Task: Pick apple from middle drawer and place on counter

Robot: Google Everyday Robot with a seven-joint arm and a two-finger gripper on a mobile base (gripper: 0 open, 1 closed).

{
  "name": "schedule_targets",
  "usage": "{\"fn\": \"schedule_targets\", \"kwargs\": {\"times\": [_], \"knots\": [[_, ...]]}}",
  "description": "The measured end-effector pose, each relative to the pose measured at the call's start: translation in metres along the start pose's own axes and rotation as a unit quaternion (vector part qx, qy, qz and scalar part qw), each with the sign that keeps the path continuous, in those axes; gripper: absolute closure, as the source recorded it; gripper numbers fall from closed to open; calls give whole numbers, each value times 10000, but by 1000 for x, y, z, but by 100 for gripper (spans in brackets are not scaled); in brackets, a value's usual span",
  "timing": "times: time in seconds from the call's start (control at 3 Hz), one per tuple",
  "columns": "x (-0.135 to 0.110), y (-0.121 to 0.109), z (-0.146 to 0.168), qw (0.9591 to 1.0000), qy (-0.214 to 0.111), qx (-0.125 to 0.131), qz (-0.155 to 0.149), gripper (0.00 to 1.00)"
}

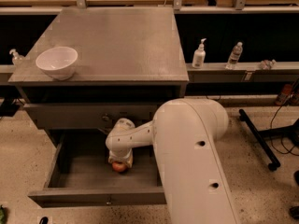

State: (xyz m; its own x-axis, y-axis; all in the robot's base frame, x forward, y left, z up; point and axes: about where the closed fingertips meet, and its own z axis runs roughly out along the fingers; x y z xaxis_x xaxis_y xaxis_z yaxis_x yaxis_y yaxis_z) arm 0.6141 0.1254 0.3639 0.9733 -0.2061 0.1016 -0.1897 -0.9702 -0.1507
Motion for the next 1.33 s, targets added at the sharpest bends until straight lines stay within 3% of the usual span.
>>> {"fn": "schedule_targets", "kwargs": {"times": [0.33,0.67,1.0,1.33], "knots": [[-4,0,-9,9999,49,137,-40,99],[-16,1,-50,9974,245,636,-229,100],[-33,6,-106,9905,551,1163,-490,100],[-33,2,-148,9858,747,1311,-734,100]]}}
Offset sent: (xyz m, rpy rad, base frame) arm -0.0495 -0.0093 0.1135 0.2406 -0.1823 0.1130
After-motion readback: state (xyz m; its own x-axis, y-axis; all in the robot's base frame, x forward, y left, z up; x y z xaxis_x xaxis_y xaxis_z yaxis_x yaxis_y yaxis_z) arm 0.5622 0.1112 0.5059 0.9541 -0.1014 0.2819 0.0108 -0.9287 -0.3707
